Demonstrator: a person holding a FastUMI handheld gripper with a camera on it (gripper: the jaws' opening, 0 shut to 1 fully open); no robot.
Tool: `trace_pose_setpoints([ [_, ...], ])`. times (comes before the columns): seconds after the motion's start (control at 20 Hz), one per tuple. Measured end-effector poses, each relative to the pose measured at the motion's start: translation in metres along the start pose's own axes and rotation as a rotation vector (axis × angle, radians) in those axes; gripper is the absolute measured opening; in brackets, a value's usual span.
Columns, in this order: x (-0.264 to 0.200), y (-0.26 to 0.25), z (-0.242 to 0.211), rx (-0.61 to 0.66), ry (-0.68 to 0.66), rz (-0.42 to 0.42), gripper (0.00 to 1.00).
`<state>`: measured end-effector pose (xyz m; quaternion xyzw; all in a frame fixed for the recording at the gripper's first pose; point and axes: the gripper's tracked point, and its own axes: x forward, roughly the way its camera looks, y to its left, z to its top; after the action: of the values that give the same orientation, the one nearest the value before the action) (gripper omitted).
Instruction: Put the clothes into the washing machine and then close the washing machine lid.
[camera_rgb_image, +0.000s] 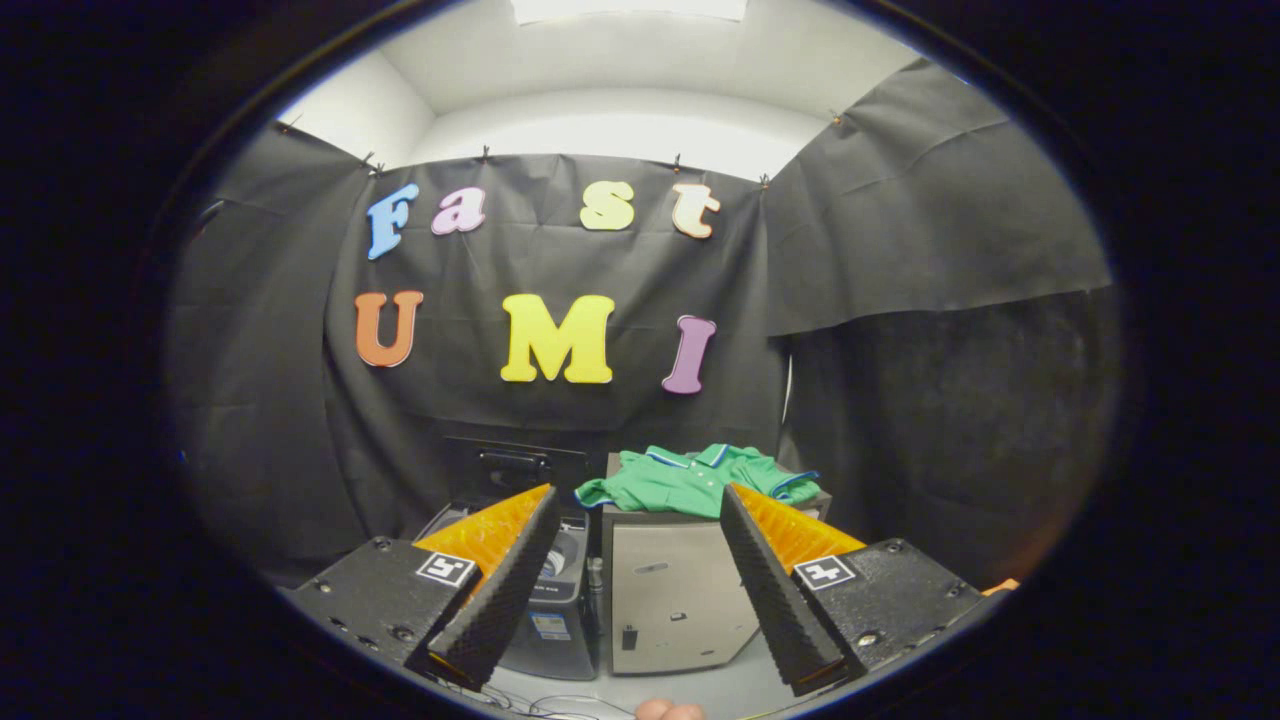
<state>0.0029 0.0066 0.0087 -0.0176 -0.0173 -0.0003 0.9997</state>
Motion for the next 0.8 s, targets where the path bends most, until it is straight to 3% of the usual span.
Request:
trace_pose_setpoints([
  [0.4,0.012,0.008,0.010,-0.020,0.001,0.014,1.00],
  [0.8,0.042,0.004,0.059,-0.002,-0.011,0.017,1.00],
])
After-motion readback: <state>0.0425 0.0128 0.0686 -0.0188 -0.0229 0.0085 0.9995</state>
